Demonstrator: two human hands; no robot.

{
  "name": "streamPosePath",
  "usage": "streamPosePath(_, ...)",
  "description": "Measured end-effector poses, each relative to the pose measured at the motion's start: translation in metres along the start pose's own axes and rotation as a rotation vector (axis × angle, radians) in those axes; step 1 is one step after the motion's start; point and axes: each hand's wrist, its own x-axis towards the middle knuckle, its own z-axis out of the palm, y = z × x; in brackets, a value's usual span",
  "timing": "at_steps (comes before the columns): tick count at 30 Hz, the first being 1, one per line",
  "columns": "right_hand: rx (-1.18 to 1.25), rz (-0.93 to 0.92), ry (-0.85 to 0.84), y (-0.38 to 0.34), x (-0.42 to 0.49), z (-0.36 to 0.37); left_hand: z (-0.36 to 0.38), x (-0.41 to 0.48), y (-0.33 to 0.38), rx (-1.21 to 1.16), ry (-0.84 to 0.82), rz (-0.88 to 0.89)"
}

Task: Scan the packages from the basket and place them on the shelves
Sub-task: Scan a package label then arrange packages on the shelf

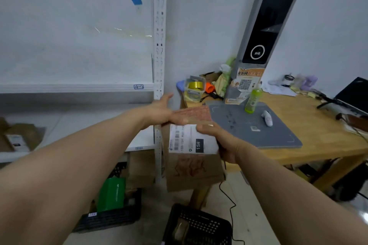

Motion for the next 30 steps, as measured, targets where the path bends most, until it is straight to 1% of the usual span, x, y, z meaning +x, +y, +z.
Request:
streamPosePath(1,0.062,-0.017,0.048,0.002,0.006,-0.002,-0.003,0.003,-0.004,-0.074,0.07,0.002)
streamPosePath(2,0.133,-0.033,0.102,0.003,0.011,-0.005,-0.005,0.005,-0.011,-0.167,0.097,-0.013)
streamPosePath(3,0.202,-0.049,0.154,0.003,0.015,-0.008,-0.007,0.007,-0.018,-0.249,0.085,-0.047)
streamPosePath(4,0.261,-0.063,0.199,0.002,0.019,-0.009,-0.008,0.007,-0.028,-0.285,0.048,-0.103)
streamPosePath(6,0.347,-0.089,0.255,0.002,0.027,-0.008,-0.003,0.007,-0.05,-0.295,-0.098,-0.209)
streamPosePath(7,0.388,-0.105,0.272,0.002,0.032,-0.007,0.002,0.006,-0.058,-0.324,-0.173,-0.239)
streamPosePath(8,0.427,-0.118,0.292,0.002,0.036,-0.003,0.005,0.008,-0.067,-0.376,-0.204,-0.264)
streamPosePath(10,0.503,-0.127,0.36,0.001,0.045,0.005,0.011,0.017,-0.081,-0.535,-0.155,-0.285)
streamPosePath(13,0.657,-0.114,0.439,0.008,0.071,0.009,0.022,0.023,-0.079,-0.773,-0.011,-0.243)
streamPosePath(15,0.77,-0.106,0.449,0.01,0.083,0.014,0.031,0.028,-0.074,-0.875,-0.004,-0.229)
streamPosePath(17,0.825,-0.123,0.409,0.004,0.075,0.031,0.043,0.031,-0.065,-0.95,-0.011,-0.237)
streamPosePath(19,0.842,-0.147,0.353,0.003,0.073,0.044,0.052,0.032,-0.058,-1.002,0.037,-0.251)
streamPosePath(23,0.769,-0.004,0.408,0.011,0.08,0.049,0.046,0.039,-0.076,-0.989,0.16,-0.269)
streamPosePath(24,0.746,0.041,0.392,0.014,0.079,0.048,0.042,0.043,-0.084,-0.979,0.184,-0.286)
streamPosePath(25,0.716,0.085,0.373,0.016,0.077,0.048,0.039,0.046,-0.091,-0.975,0.195,-0.299)
streamPosePath(27,0.688,0.115,0.35,0.021,0.078,0.05,0.034,0.053,-0.1,-0.975,0.19,-0.31)
streamPosePath(30,0.731,0.126,0.365,0.029,0.09,0.05,0.031,0.07,-0.105,-0.959,0.171,-0.303)
